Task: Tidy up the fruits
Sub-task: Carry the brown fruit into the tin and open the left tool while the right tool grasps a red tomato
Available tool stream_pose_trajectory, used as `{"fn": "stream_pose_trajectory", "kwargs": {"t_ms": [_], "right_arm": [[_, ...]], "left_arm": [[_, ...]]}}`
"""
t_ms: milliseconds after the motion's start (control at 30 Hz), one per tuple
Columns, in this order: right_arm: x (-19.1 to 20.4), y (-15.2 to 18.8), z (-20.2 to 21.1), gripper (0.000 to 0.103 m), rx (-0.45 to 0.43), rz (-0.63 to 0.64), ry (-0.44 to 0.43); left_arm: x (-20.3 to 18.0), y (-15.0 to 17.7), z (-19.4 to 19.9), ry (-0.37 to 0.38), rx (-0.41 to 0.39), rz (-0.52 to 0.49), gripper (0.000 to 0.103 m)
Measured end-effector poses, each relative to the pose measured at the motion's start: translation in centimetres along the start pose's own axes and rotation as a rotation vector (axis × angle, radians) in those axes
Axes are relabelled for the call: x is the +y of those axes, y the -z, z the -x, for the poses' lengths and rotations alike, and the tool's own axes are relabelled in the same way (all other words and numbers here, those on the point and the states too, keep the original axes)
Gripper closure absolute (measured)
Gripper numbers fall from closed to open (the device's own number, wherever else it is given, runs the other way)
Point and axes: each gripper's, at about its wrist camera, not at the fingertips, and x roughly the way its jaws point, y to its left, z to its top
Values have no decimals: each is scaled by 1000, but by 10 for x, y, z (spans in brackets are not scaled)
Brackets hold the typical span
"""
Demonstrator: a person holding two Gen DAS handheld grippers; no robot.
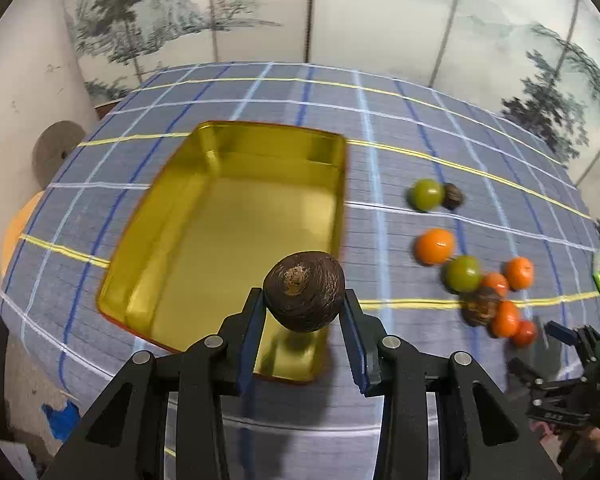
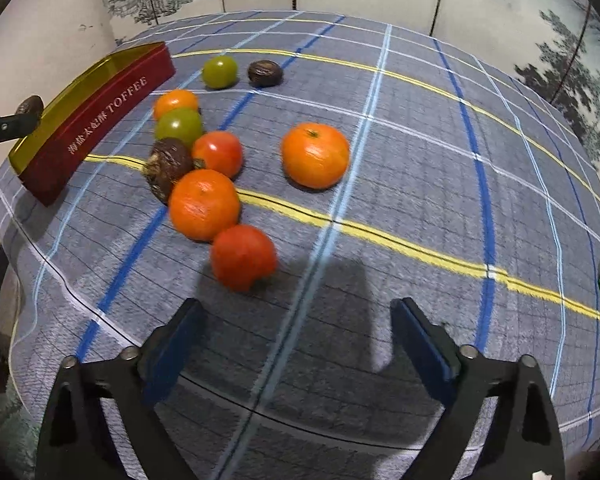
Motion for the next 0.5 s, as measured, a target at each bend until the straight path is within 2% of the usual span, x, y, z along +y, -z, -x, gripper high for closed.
{"fn": "stream_pose_trajectory", "kwargs": {"t_ms": [200,400,500], "right_arm": [[8,-8,1,34,-15,11,-13],[15,-12,1,53,-25,36,-31],[17,-13,2,60,-27,38,-37]], "left_arm": [[25,1,-15,-32,29,46,64],[33,4,-28,-46,59,60,64],[33,5,-34,-44,75,62,64]]}}
